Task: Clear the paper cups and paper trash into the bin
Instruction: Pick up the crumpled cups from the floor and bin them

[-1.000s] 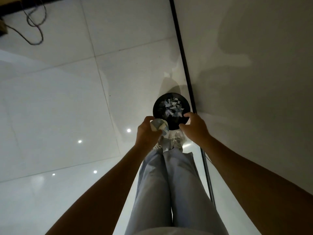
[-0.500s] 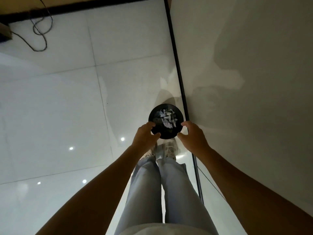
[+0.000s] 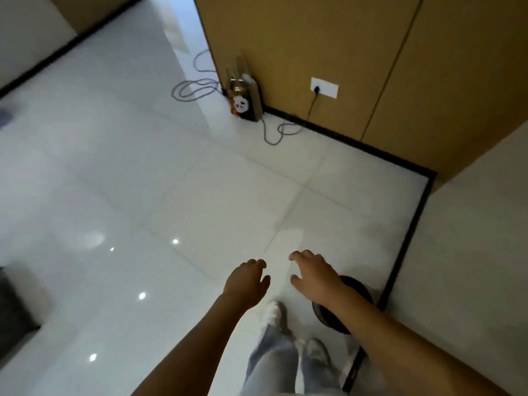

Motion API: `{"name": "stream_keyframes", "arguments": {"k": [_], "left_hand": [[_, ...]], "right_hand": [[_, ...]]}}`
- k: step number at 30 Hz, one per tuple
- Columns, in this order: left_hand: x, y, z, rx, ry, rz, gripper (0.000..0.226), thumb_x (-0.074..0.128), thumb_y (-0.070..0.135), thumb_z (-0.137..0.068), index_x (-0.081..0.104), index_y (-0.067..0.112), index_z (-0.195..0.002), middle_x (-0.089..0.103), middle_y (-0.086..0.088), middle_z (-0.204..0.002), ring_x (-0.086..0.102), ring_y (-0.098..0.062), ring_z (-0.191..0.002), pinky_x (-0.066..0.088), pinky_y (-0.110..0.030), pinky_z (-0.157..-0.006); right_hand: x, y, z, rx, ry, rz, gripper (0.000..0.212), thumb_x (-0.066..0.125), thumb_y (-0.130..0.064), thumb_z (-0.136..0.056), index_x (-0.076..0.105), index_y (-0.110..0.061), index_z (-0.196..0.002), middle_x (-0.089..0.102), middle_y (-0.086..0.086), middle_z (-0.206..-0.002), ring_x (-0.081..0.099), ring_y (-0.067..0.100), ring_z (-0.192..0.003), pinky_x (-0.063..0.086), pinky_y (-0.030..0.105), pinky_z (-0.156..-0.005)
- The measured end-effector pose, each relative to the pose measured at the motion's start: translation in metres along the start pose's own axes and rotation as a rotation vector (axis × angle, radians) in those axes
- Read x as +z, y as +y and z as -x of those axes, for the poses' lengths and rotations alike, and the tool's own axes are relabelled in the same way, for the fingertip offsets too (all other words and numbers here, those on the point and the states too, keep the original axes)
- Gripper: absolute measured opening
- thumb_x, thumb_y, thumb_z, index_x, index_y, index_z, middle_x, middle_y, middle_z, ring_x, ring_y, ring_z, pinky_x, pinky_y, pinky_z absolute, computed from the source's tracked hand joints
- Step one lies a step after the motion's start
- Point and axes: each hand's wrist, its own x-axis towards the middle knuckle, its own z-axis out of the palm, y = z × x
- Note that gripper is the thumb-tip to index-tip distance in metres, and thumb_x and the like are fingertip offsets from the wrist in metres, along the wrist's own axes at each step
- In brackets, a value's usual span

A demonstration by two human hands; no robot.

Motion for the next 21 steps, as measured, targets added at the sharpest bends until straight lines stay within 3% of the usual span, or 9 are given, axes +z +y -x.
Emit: {"name": "stream_keyframes", "arguments": {"k": [8, 21], "left_hand": [[-0.02, -0.161, 0.163, -0.394, 0.335, 0.186, 0.042, 0.041, 0.034, -0.098, 0.042, 0.017, -0.136, 0.053, -0.004, -0.127, 0.053, -0.022, -0.113, 0.044, -0.031, -0.09], [0.022, -0.487, 0.494, -1.004, 0.543, 0.467, 0.04, 0.042, 0.032, -0.098, 0.045, 0.016, -0.134, 0.053, -0.004, -0.127, 0.053, -0.021, -0.113, 0.045, -0.031, -0.092]], "right_hand": [[0.05, -0.209, -0.005, -0.481, -0.193, 0.344, 0.042, 0.048, -0.03, -0.095, 0.042, -0.019, -0.136, 0.047, 0.004, -0.133, 0.044, 0.027, -0.121, 0.042, 0.034, -0.097], [0.311, -0.616, 0.095, -1.038, -0.429, 0.555, 0.043, 0.051, -0.033, -0.095, 0.043, -0.021, -0.135, 0.05, 0.002, -0.128, 0.049, 0.022, -0.115, 0.044, 0.031, -0.092]]}}
